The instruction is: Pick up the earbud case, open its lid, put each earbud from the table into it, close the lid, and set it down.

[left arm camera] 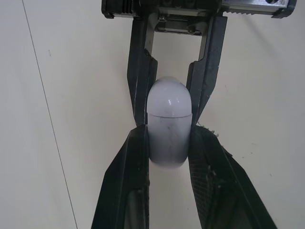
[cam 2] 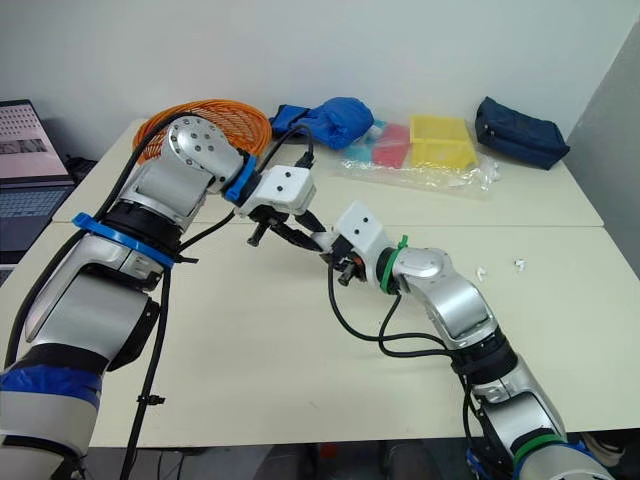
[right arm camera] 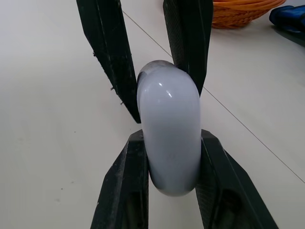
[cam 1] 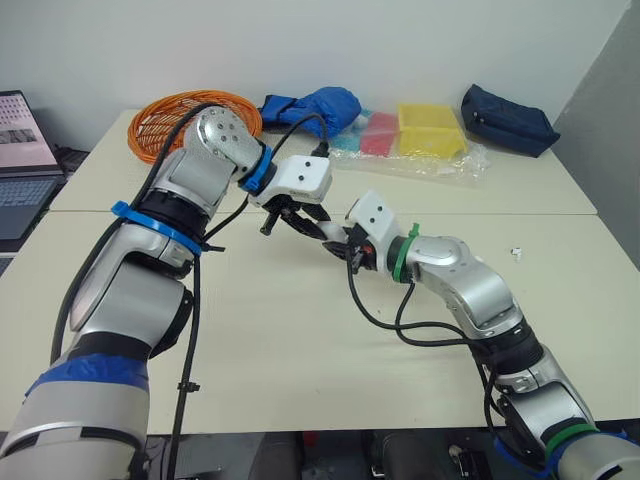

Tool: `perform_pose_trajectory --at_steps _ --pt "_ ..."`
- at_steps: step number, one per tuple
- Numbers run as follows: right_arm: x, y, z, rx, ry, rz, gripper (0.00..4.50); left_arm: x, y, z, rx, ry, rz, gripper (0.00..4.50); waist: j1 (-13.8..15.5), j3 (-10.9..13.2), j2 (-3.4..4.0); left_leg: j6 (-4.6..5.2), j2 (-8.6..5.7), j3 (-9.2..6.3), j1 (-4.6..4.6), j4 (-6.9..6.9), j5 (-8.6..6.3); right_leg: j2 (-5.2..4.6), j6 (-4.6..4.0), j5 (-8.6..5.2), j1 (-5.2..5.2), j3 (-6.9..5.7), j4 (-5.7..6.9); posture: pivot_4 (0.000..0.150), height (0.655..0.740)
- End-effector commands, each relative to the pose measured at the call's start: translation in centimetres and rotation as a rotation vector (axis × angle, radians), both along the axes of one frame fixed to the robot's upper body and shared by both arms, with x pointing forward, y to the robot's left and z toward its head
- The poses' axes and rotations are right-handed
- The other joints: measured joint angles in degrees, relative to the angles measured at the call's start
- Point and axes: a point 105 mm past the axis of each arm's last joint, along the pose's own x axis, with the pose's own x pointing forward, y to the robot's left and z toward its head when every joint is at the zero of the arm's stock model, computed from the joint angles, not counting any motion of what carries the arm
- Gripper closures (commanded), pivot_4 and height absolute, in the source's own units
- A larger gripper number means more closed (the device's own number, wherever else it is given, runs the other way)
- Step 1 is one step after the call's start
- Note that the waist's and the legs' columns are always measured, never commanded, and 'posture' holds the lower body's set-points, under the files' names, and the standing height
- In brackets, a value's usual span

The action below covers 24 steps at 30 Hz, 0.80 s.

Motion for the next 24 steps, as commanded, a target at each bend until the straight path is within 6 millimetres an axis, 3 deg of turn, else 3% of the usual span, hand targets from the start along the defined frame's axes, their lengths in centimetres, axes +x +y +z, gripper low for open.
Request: perform_pose_trajectory --at_steps 1,12,20,22,24 --pt "-0.4 0.6 1.6 0.025 -0.056 0.029 3.62 -0.3 -0.2 1.4 -0.023 -0.028 -0.016 3.74 0.0 0.0 0.00 0.00 0.00 0.00 0.00 0.00 0.00 0.00 0.00 0.00 0.00 0.00 0.00 0.150 0.7400" --pt "-0.2 0.3 1.8 0.012 -0.068 0.031 3.62 -0.4 -0.4 1.1 -0.042 -0.011 -0.007 3.74 0.0 0.0 0.00 0.00 0.00 -0.01 0.00 0.02 0.00 0.01 -0.13 0.08 0.00 0.00 0.03 0.150 0.7400" --pt "-0.9 -1.7 2.3 -0.013 -0.054 0.078 0.96 0.1 0.7 0.3 -0.177 0.089 0.110 3.74 0.0 0.0 0.00 0.00 0.00 0.00 0.00 0.03 0.00 0.01 -0.23 0.13 0.00 0.00 0.04 0.150 0.7400" --pt "-1.8 -3.2 3.3 0.015 -0.032 0.108 0.23 0.3 1.0 0.1 -0.347 0.176 0.177 3.74 0.0 0.0 0.00 0.00 0.00 0.00 0.00 0.04 0.00 0.00 -0.22 0.13 0.00 -0.01 0.05 0.150 0.7400" --pt "-2.6 -4.3 4.4 0.052 -0.023 0.126 0.01 0.0 1.1 0.5 -0.517 0.244 0.189 3.74 0.0 0.0 0.00 0.00 0.01 -0.02 0.00 0.03 0.00 -0.01 -0.23 0.14 0.01 -0.01 0.05 0.150 0.7400"
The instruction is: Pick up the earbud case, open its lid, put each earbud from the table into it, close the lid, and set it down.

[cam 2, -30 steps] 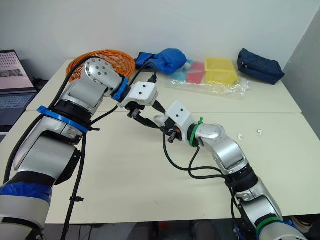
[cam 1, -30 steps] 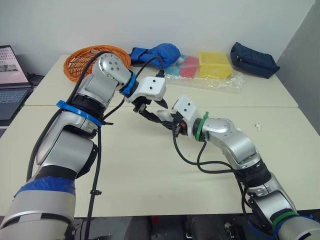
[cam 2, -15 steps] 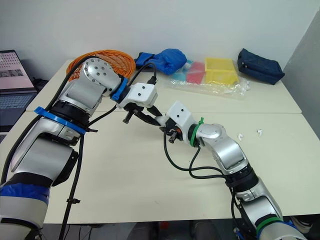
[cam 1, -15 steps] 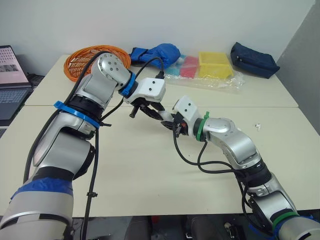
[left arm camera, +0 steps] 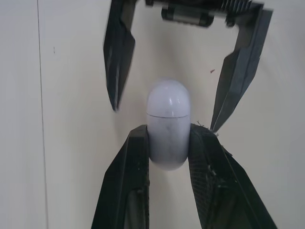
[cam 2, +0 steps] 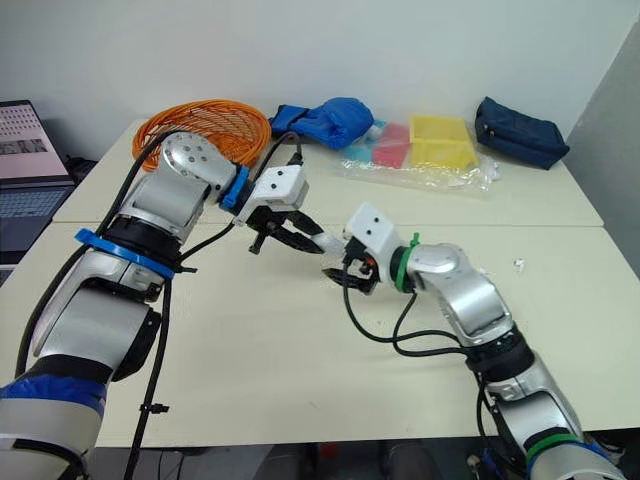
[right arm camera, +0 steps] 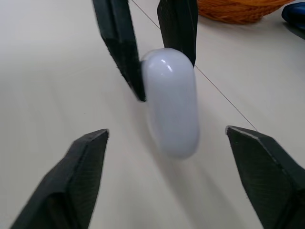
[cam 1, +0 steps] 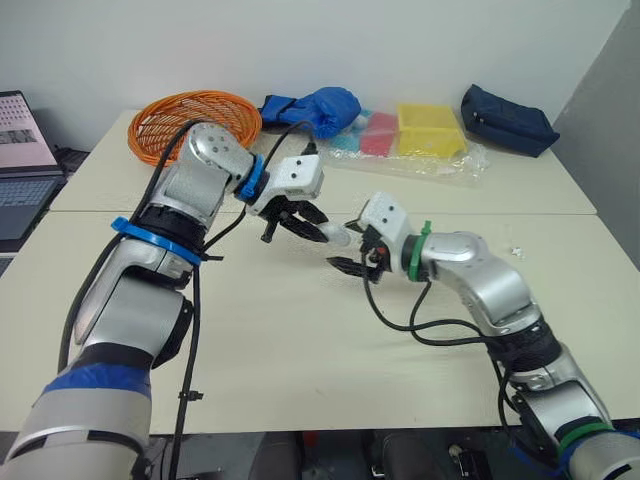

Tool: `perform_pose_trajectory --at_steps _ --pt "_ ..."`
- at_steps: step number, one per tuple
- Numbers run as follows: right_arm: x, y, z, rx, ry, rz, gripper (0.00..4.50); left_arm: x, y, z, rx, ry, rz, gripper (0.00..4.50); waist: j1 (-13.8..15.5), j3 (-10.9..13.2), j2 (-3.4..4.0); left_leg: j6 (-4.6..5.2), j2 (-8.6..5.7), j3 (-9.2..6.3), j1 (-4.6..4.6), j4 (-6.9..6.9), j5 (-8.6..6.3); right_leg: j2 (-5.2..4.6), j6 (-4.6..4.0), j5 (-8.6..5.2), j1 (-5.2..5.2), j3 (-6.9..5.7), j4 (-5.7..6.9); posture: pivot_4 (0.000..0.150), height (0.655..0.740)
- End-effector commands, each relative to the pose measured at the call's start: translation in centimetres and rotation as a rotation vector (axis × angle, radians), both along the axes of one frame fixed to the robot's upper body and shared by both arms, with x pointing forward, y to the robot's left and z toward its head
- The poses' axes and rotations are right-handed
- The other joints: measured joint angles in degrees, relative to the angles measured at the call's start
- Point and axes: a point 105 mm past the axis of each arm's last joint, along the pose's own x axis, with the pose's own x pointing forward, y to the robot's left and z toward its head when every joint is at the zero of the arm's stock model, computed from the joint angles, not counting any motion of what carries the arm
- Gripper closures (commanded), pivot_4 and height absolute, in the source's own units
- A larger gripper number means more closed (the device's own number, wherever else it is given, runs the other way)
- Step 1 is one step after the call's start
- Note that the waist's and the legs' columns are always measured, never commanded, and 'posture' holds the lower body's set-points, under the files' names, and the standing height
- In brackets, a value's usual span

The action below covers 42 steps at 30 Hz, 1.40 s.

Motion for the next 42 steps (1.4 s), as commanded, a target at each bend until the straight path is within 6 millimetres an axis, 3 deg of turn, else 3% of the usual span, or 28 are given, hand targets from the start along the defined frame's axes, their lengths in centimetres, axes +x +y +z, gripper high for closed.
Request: perform_pose_trajectory --at_steps 1,4,7,15,21,30,42 --pt "-1.7 -1.4 3.6 0.093 -0.039 0.054 0.01 -0.4 0.1 1.9 -0.294 0.056 0.036 3.74 0.0 0.0 0.00 0.00 0.01 -0.01 0.00 0.01 0.00 -0.01 0.00 0.00 0.00 -0.03 0.00 0.150 0.7400" --pt "-3.2 -2.3 5.4 0.209 -0.017 0.117 0.01 0.4 1.2 1.4 -0.470 0.117 0.174 3.74 0.0 0.0 0.00 0.00 0.02 -0.05 0.00 0.03 0.00 -0.01 -0.01 0.01 0.01 -0.05 0.07 0.150 0.7400" --pt "-3.8 -2.9 5.9 0.234 -0.049 0.133 0.01 0.0 1.5 0.3 -0.670 0.080 0.269 3.74 0.0 0.0 0.00 0.00 0.01 -0.08 0.13 0.04 0.00 -0.02 -0.01 0.01 0.13 -0.01 0.20 0.150 0.7400" --pt "-2.6 -2.6 6.2 0.182 -0.140 0.153 0.01 -4.1 0.4 -1.2 -0.893 0.046 0.242 3.74 0.0 0.0 0.01 -0.02 -0.06 -0.07 0.19 0.56 0.02 -0.12 0.01 0.00 0.15 0.02 0.77 0.150 0.7400" --pt "-2.1 -2.6 5.2 0.083 -0.140 0.222 0.01 -5.5 -0.2 -3.8 -0.879 -0.049 0.232 3.74 0.0 0.0 0.01 -0.02 -0.06 0.01 0.98 0.77 0.01 -0.12 0.26 -0.11 1.00 0.06 0.72 0.150 0.7400" --pt "-1.0 -2.5 4.9 0.008 -0.145 0.230 0.01 -5.8 -0.8 -3.6 -0.903 -0.080 0.202 3.74 0.0 0.0 0.01 0.01 -0.04 0.06 0.95 0.80 0.02 -0.08 0.28 0.02 0.95 0.15 0.68 0.150 0.7400" --pt "0.4 -2.4 5.9 0.064 -0.128 0.136 0.01 -6.1 -1.3 -3.6 -0.893 -0.076 0.158 3.74 0.0 0.0 0.01 0.01 -0.01 0.05 0.90 0.76 0.02 -0.07 0.28 0.02 0.93 0.13 0.59 0.150 0.7400"
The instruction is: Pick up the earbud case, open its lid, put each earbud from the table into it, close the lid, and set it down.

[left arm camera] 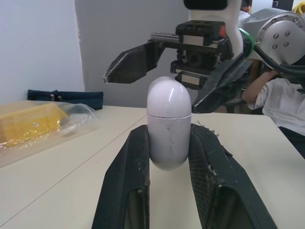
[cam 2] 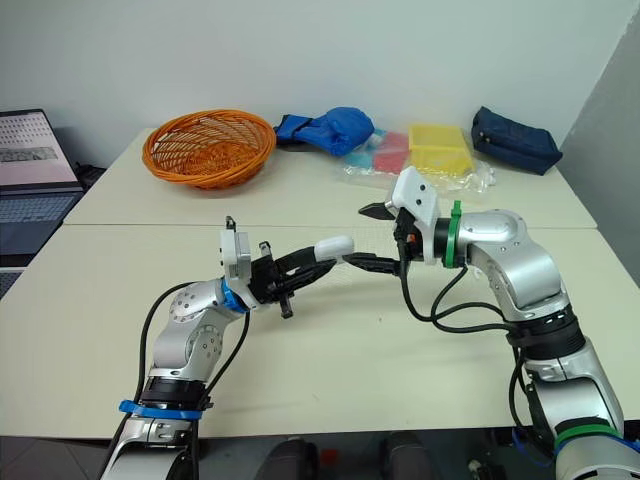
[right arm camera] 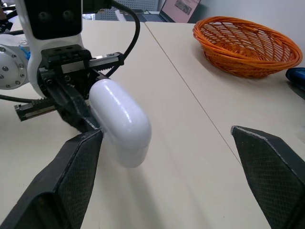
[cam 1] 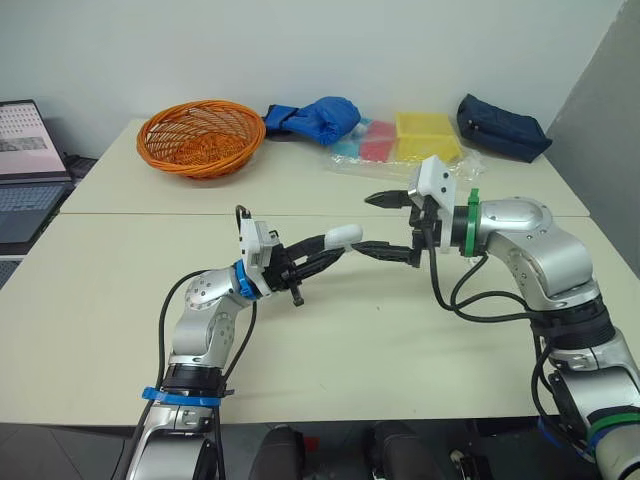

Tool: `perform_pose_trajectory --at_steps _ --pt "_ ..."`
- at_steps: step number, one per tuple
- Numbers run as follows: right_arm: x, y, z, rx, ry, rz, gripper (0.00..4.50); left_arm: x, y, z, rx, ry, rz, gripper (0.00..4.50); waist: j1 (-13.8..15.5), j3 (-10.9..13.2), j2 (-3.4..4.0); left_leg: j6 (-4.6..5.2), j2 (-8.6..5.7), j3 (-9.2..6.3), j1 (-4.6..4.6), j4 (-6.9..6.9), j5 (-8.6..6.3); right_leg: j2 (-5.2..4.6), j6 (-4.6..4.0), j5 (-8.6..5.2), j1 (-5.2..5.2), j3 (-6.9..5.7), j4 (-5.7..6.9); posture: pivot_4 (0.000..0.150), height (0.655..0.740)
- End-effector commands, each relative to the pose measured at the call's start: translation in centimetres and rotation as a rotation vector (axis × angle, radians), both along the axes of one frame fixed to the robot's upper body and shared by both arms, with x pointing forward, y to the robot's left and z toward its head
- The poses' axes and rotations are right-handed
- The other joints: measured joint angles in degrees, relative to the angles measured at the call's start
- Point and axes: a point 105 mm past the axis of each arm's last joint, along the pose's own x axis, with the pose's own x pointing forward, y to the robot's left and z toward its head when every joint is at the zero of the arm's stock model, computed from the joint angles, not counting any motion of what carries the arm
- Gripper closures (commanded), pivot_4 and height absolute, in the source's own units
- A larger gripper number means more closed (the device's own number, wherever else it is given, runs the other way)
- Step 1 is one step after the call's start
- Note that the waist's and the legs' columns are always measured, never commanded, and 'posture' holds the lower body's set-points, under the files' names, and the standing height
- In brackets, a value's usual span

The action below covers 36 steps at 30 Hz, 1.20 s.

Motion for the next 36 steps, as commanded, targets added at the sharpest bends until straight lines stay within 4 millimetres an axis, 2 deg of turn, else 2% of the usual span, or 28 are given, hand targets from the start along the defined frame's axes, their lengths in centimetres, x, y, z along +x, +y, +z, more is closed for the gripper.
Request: perform_pose_trajectory --at_steps 1,11,17,20,22,25,28,29,31,34,36 --pt "0.1 -0.2 2.4 0.049 -0.046 -0.029 0.01 -0.3 -0.5 1.2 -0.011 -0.054 -0.037 3.74 0.0 0.0 0.00 0.00 0.00 0.00 0.00 0.00 0.00 0.00 0.00 0.00 0.00 0.00 -0.01 0.150 0.7400" --pt "-0.2 -0.7 3.8 0.153 0.038 -0.059 0.01 -0.2 -0.6 0.7 -0.001 -0.045 -0.060 3.74 0.0 0.0 0.00 0.01 0.01 -0.02 -0.13 -0.11 -0.01 0.00 0.02 0.01 -0.01 -0.03 -0.30 0.150 0.7400" --pt "-1.7 -1.3 3.4 0.143 0.102 -0.006 0.01 0.8 -0.4 0.7 -0.019 -0.036 -0.023 3.74 0.1 0.0 0.00 0.01 0.00 -0.02 -0.13 -0.55 0.00 0.00 0.04 0.03 -0.02 -0.06 -0.68 0.150 0.7400" --pt "-2.0 -2.7 3.5 0.179 0.168 -0.042 0.01 1.5 0.2 1.0 -0.042 -0.029 0.031 3.74 0.1 0.0 0.00 0.01 -0.03 0.00 -0.13 -0.74 0.00 -0.02 0.04 0.03 -0.03 -0.04 -0.80 0.150 0.7400" --pt "-1.1 -4.9 3.3 0.225 0.191 -0.168 0.01 1.9 0.6 1.1 -0.049 -0.032 0.072 3.74 0.1 0.0 0.00 0.01 -0.02 0.00 -0.15 -0.80 -0.01 -0.03 0.04 0.02 -0.04 -0.03 -0.85 0.150 0.7400" --pt "1.5 -10.8 -0.3 0.226 0.191 -0.560 0.01 2.0 1.4 1.2 -0.065 -0.042 0.144 3.74 0.3 -0.1 -0.09 0.01 -0.05 -0.05 -0.21 -0.83 -0.01 -0.08 0.05 0.01 -0.05 -0.04 -0.89 0.150 0.7400" --pt "2.4 -15.5 -3.8 0.223 0.182 -0.877 0.01 2.0 2.3 1.3 -0.087 -0.039 0.220 3.74 0.2 -0.1 -0.09 0.01 -0.08 -0.02 -0.24 -0.84 -0.01 -0.14 0.06 0.01 -0.08 0.00 -0.88 0.150 0.7400" --pt "2.5 -16.4 -4.7 0.222 0.178 -0.949 0.01 2.0 2.5 1.4 -0.093 -0.037 0.237 3.74 0.2 0.0 -0.07 0.01 -0.09 0.02 -0.23 -0.84 -0.01 -0.14 0.06 0.01 -0.09 0.01 -0.87 0.150 0.7400" --pt "2.5 -17.3 -6.3 0.188 0.172 -1.029 0.01 1.7 2.6 1.4 -0.092 -0.037 0.247 3.74 -0.1 0.0 -0.06 0.01 -0.07 0.06 -0.21 -0.82 -0.01 -0.13 0.07 0.01 -0.13 0.03 -0.84 0.150 0.7400" --pt "2.7 -17.7 -7.7 0.188 0.173 -1.086 0.01 1.5 2.7 1.4 -0.087 -0.034 0.250 3.74 -0.3 0.0 -0.05 0.01 -0.06 0.12 -0.03 -0.83 0.00 -0.06 0.08 0.02 -0.09 0.11 -0.76 0.150 0.7400" --pt "3.0 -17.9 -9.5 0.176 0.188 -1.137 0.01 1.6 2.7 1.5 -0.079 -0.037 0.254 3.74 -0.3 0.0 -0.05 0.01 -0.03 0.09 0.08 -0.83 0.00 0.02 0.07 0.03 0.00 0.10 -0.75 0.150 0.7400"
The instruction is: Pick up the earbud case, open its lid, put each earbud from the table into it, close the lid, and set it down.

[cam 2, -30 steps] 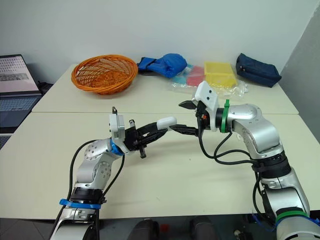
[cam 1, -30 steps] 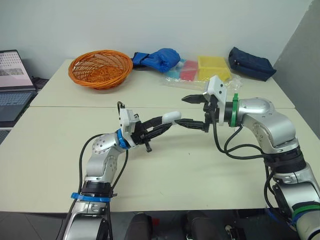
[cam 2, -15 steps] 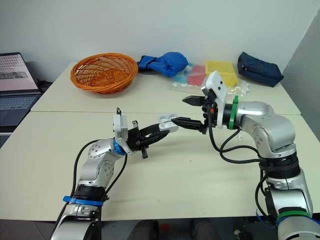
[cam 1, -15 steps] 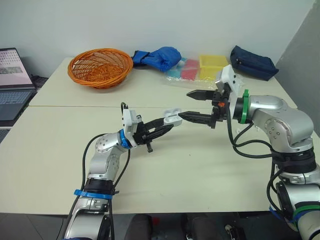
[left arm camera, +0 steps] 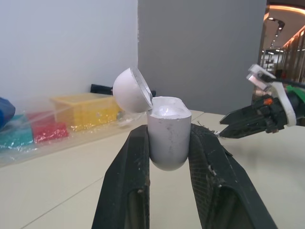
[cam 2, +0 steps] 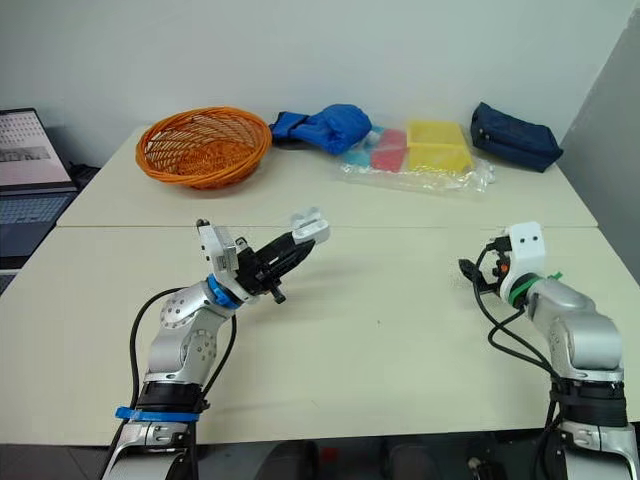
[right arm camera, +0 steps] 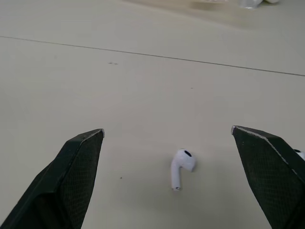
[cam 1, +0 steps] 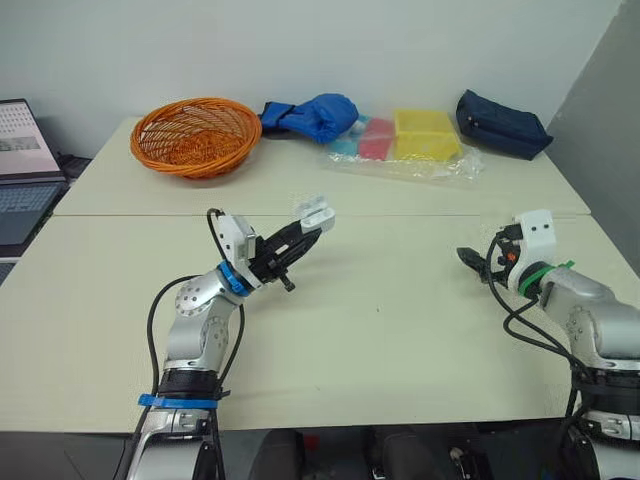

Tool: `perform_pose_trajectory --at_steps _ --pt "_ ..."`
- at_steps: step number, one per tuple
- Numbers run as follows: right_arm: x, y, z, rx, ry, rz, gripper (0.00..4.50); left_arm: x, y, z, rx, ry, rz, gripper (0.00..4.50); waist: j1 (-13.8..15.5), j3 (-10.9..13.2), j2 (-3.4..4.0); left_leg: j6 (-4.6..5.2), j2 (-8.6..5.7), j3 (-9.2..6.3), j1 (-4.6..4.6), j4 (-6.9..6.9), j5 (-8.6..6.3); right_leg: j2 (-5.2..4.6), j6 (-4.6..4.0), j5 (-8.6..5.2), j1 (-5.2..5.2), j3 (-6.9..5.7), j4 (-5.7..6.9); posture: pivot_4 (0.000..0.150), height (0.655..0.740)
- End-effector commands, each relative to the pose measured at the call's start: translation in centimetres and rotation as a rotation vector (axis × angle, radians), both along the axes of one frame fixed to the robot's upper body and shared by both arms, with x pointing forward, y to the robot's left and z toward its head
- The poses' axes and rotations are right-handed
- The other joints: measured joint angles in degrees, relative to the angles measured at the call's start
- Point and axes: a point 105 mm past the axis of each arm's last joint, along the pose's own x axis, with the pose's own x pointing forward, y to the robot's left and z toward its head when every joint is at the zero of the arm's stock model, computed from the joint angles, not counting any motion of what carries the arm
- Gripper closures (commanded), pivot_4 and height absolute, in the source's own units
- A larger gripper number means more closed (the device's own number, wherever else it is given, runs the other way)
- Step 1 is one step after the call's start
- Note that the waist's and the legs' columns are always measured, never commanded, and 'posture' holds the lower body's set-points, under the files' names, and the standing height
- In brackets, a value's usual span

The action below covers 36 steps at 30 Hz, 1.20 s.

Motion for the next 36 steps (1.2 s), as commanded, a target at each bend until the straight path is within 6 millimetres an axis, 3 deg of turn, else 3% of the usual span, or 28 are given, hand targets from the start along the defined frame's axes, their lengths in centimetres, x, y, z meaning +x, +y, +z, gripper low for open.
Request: perform_pose_trajectory --at_steps 1,8,14,17,22,27,30,34,36 --pt "0.7 -0.6 -1.1 -0.008 -0.035 -0.086 0.01 -0.1 0.0 1.5 0.007 -0.053 0.003 3.74 0.0 0.0 -0.01 0.00 0.01 -0.01 0.01 0.00 0.00 0.03 0.00 0.00 0.01 -0.01 0.00 0.150 0.7400" --pt "2.1 -0.4 -2.6 0.059 -0.032 -0.155 0.01 0.4 0.0 2.4 0.014 -0.068 0.009 3.74 0.2 0.0 0.00 0.00 0.01 0.05 -0.09 -0.01 0.00 0.03 0.00 0.00 -0.02 0.05 -0.08 0.150 0.7400" --pt "2.4 -1.4 -3.7 0.086 -0.018 -0.252 0.01 0.4 0.1 2.4 0.023 -0.069 0.001 3.74 0.3 0.0 0.00 0.00 0.02 0.01 -0.09 -0.05 0.00 0.03 -0.01 -0.01 -0.02 -0.01 -0.10 0.150 0.7400" --pt "2.1 -0.5 -4.3 0.113 0.003 -0.227 0.60 0.5 0.4 2.3 0.026 -0.067 0.003 3.74 0.3 0.0 0.00 0.00 0.02 0.02 -0.08 -0.04 0.00 0.03 -0.01 -0.01 -0.01 0.01 -0.09 0.150 0.7400" --pt "1.6 1.0 -4.9 0.120 0.019 -0.198 2.30 0.5 0.3 2.4 0.040 -0.071 -0.006 3.74 0.2 0.0 0.00 0.00 0.05 0.02 -0.06 -0.05 0.00 0.04 -0.01 -0.01 -0.01 0.01 -0.09 0.150 0.7400" --pt "1.3 1.2 -5.0 0.114 0.022 -0.195 4.06 0.6 0.3 2.5 0.041 -0.074 -0.005 3.74 0.1 0.0 0.00 0.00 0.08 0.02 -0.03 -0.06 0.00 0.08 -0.02 -0.01 -0.01 0.02 -0.06 0.150 0.7400" --pt "1.2 1.0 -4.4 0.089 0.004 -0.161 4.08 0.6 0.4 2.4 0.041 -0.074 -0.004 3.74 0.1 0.0 0.00 0.00 0.08 0.02 -0.03 -0.05 0.00 0.07 -0.02 -0.01 -0.01 0.02 -0.06 0.150 0.7400" --pt "0.7 1.6 -3.1 -0.002 0.005 0.015 4.08 0.6 0.4 2.1 0.038 -0.072 -0.008 3.74 0.2 0.0 0.03 0.00 0.06 0.04 -0.05 -0.06 0.00 0.06 -0.02 -0.01 -0.01 0.02 -0.09 0.150 0.7400" --pt "-0.8 3.2 -1.9 -0.058 0.013 0.237 4.08 0.4 0.3 1.9 0.033 -0.068 -0.013 3.74 0.3 0.0 0.05 0.00 0.05 0.04 -0.08 -0.06 0.00 0.05 -0.02 -0.02 -0.03 0.02 -0.11 0.150 0.7400"
